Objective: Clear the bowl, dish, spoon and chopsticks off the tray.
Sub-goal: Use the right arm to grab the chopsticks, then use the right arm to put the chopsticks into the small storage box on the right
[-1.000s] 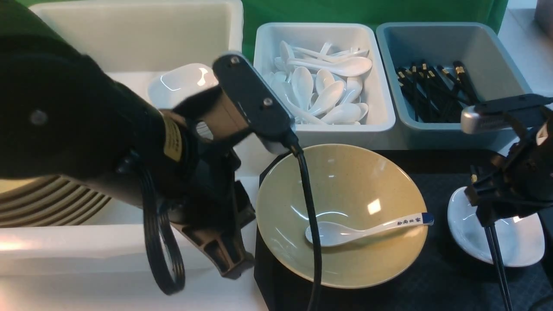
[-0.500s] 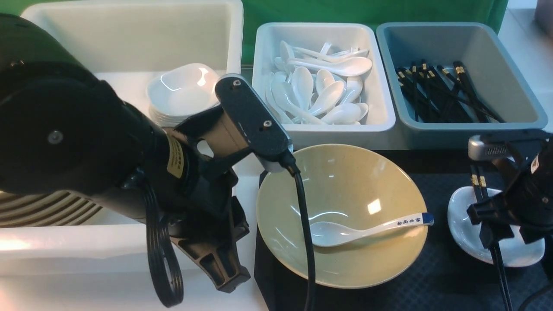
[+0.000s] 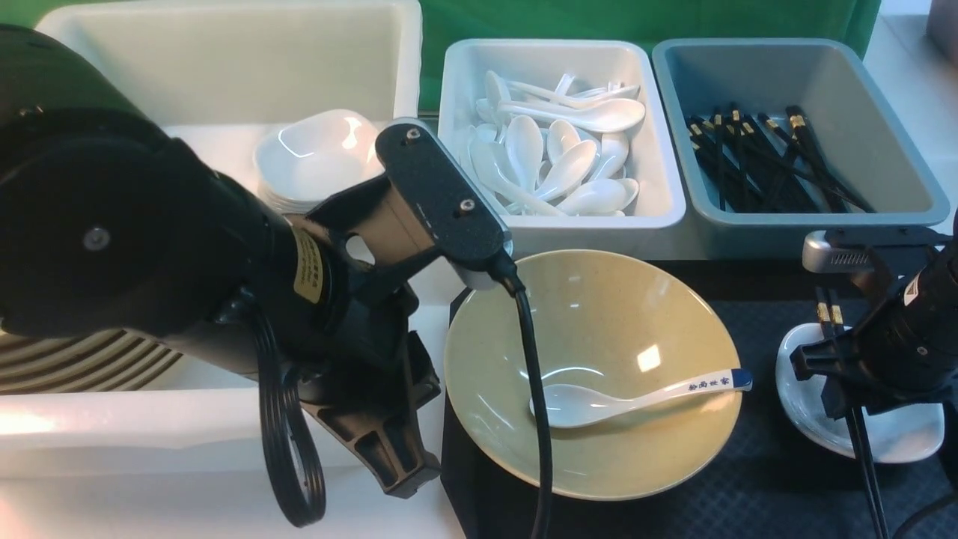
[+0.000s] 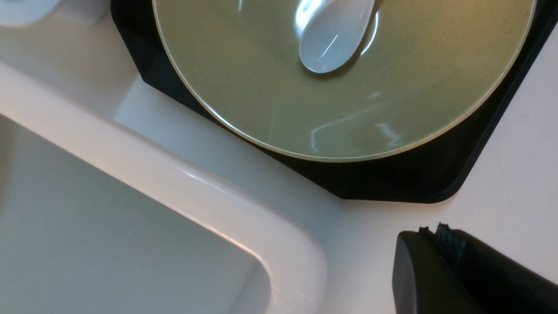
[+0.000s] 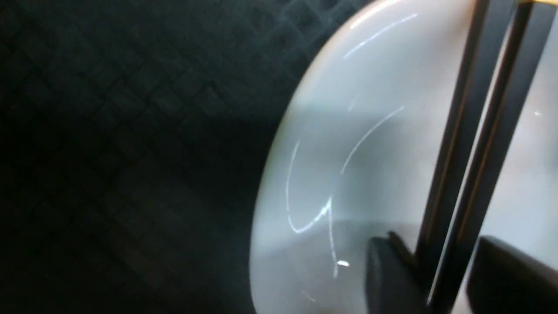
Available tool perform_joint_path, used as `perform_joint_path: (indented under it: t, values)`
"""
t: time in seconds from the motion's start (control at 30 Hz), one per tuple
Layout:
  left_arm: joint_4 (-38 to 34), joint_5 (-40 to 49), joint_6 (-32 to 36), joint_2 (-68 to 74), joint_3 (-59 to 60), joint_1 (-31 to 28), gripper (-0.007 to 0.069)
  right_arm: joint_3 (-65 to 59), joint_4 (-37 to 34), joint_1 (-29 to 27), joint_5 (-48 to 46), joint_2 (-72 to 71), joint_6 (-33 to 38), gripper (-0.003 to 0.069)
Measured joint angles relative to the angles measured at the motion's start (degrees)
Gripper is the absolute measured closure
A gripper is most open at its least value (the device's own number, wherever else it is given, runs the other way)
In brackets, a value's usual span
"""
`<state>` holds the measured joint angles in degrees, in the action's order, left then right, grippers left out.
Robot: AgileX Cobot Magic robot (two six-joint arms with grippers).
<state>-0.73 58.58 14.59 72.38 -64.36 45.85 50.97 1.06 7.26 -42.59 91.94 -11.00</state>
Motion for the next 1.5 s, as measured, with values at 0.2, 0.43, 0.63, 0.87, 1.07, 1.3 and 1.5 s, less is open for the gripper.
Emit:
perform_joint_path:
  t: [0.2,0.43,0.63,0.87,1.07,1.3,1.5]
  values:
    - [0.00,0.00,0.00,0.00,0.00,0.00,0.0636,0.00,0.00,0.00,-0.18,0.00,-1.19,0.0508]
    - [0.00,0.60,-0.34,0.00,0.00,0.00,0.0636,0.00,0.00,0.00,-4.31,-3.16,2.47,0.0508]
    - [0.00,1.07,-1.48,0.00,0.00,0.00,0.0636,3.45,0.00,0.00,-9.46,-15.02,7.78,0.0508]
    - [-1.25,-9.95,-3.34,0.37,0.00,0.00,0.0636,22.92,0.05,-0.54,-6.92,-9.95,10.59,0.0508]
    - [-1.88,-23.40,-3.76,3.02,-1.83,0.00,0.0636,40.42,0.05,-0.54,-2.78,2.93,9.71,0.0508]
    - [-1.99,-26.69,-3.94,4.28,-4.06,0.00,0.0636,60.62,0.11,-0.79,0.10,21.11,5.24,0.0508]
    - [-2.25,-16.00,-5.71,3.04,-4.06,0.00,0.0636,72.53,0.11,-2.31,-4.01,35.41,1.75,0.0472]
